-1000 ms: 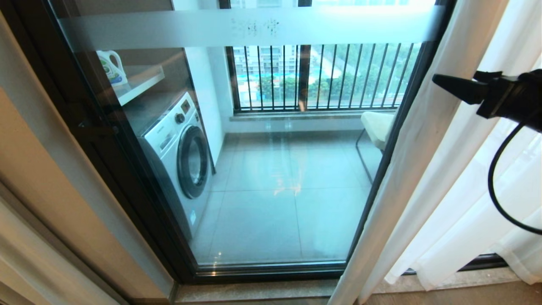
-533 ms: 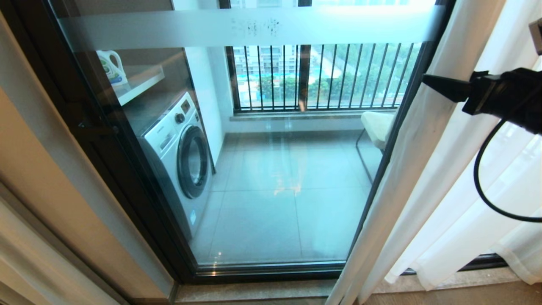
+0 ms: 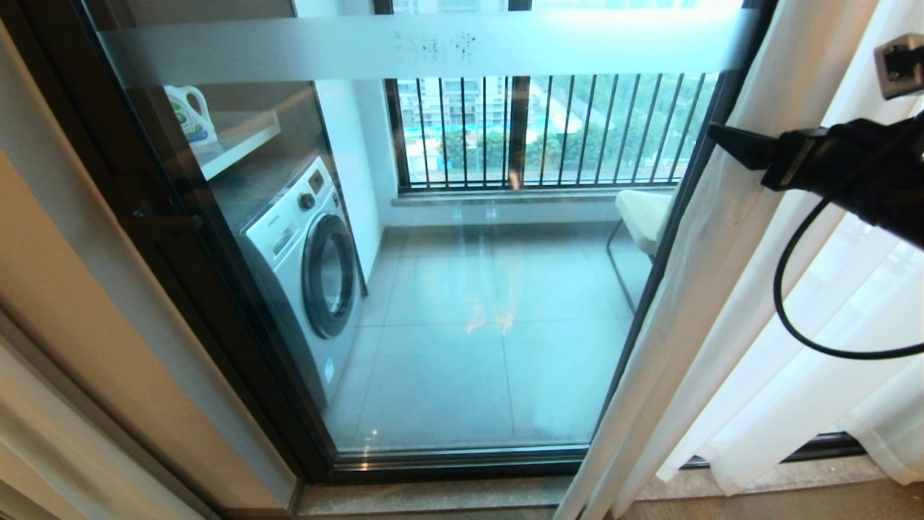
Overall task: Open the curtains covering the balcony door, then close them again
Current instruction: Pull the inner curtains open on both sides
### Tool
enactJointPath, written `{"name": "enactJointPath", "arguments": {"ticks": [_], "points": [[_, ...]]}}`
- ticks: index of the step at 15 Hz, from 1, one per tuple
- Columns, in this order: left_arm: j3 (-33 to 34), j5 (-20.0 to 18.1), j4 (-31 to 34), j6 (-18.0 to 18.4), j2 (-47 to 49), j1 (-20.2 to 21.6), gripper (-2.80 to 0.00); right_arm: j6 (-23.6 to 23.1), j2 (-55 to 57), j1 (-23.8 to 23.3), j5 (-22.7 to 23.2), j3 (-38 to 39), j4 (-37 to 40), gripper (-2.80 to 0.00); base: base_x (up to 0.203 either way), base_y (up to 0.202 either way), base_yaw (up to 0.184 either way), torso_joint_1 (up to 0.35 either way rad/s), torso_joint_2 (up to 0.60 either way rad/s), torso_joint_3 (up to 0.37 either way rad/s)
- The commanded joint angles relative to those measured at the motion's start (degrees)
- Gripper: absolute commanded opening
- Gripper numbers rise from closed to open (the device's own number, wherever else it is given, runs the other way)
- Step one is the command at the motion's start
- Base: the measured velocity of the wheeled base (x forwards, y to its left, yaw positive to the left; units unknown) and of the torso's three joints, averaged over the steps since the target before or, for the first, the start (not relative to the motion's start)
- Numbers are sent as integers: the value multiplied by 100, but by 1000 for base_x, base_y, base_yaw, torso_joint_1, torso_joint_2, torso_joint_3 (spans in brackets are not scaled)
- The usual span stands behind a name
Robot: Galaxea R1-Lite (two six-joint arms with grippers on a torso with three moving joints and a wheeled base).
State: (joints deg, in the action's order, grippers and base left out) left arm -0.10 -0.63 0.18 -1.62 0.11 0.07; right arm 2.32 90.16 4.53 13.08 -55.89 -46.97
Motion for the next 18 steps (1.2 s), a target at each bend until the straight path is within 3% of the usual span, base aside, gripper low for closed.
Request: {"name": "enactJointPath", "arguments": {"ticks": [1,5,18], "points": [[1,2,-1,-5,-2,1,-280,0,83,15,11,0,-96,0,0,0,0,0,0,0],[1,2,-1,-5,-2,1,-280,23,274,91,11,0,-559,0,0,0,0,0,0,0],[1,2,-1,-5,-2,1,-280,-12,316,109,11,115,-849,0,0,0,0,0,0,0]]}}
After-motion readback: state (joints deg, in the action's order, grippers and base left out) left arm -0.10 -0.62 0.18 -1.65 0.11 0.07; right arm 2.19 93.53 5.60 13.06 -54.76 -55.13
